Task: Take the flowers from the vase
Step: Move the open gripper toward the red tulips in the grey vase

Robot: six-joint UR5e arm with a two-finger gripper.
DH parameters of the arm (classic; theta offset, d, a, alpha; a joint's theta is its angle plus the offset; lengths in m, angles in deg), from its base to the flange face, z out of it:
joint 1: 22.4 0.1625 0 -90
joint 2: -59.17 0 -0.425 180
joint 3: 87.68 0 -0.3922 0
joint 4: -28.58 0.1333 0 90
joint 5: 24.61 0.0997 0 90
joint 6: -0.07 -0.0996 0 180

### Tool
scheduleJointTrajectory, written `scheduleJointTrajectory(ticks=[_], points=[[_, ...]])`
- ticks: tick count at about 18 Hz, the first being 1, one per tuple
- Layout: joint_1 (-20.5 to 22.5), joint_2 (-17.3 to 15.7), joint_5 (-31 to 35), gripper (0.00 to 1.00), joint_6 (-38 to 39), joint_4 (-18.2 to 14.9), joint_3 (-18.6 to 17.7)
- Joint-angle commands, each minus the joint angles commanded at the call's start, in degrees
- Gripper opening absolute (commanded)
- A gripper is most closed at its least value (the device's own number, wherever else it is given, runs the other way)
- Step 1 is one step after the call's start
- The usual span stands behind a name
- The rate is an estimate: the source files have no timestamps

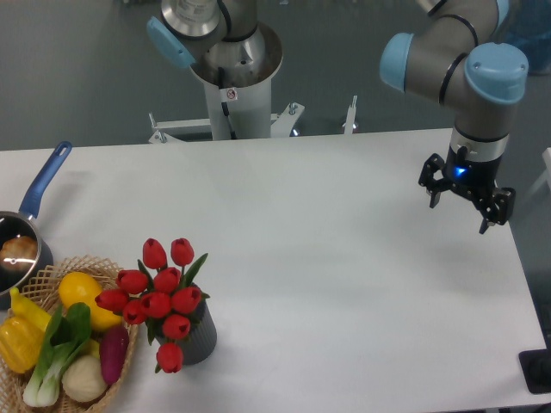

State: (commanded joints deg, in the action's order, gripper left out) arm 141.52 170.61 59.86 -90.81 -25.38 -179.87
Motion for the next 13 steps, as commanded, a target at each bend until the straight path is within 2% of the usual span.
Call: scheduleJointTrajectory(ticks=[6,9,13], points=[[-0.44,-0.26,-0.44,1.0,0.09,0.17,-0.96],[-0.18,-0.79,-1.14,1.0,0.18,0.79,-5.0],[0.35,-0.97,-7.9,1.0,0.79,0.97,-8.86]])
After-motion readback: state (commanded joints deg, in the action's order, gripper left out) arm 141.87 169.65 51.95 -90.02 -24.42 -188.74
